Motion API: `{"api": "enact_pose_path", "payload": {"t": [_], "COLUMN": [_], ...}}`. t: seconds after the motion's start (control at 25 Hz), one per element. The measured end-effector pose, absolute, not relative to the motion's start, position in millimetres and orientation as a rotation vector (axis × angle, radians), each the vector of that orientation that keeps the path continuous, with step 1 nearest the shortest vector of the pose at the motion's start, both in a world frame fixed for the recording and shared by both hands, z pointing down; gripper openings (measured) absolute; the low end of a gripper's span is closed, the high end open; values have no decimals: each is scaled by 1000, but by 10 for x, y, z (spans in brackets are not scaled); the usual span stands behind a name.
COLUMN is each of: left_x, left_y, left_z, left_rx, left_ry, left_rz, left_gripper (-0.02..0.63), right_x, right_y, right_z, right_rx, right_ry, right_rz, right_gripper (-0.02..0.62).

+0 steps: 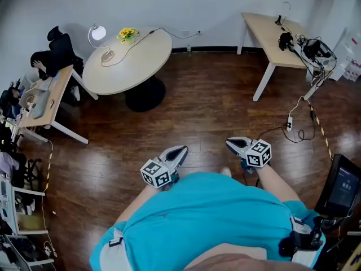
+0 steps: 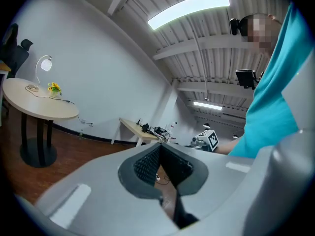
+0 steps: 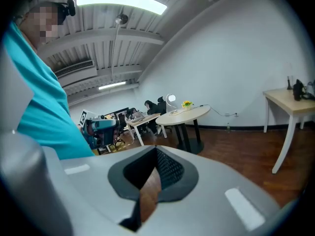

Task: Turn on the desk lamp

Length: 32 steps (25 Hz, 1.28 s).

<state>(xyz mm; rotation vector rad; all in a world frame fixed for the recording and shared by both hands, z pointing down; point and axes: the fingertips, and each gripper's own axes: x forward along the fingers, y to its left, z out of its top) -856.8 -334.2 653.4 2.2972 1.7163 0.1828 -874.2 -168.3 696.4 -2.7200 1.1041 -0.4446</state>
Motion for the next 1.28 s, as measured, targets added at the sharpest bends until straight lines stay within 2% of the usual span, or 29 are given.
{"api": "enact_pose_path", "payload": {"t": [0.24,0.52,0.72,1.04,1.28], "left_x": [-8829,-9373,-9712,-10677,-10656], "left_y": [-4474,-4820,-4482,-3493,-3138], "left_z": [6575,6472,6302,6368,6142], "left_rx": [2295,2234,2224,2214,2254], "left_ry": [1655,1699,1753,1835,1773], "left_rz": [275,193,182,272,243], "left_gripper": [18,18,18,18,18], "right_x": [-9164,-9650,-10016,-10911,-11013], "right_y": [-2886,-3369,-3190,-2441,-2036], "right_z": [6930,6757,6480,6366,6363], "right_rx": [-2679,-2722,-2741,-2702,-2635], "right_ry": [1162,1171,1192,1180,1128], "right_rz": [-525,-546,-460,-396,-371], "right_gripper": [2,2,2,2,2]}}
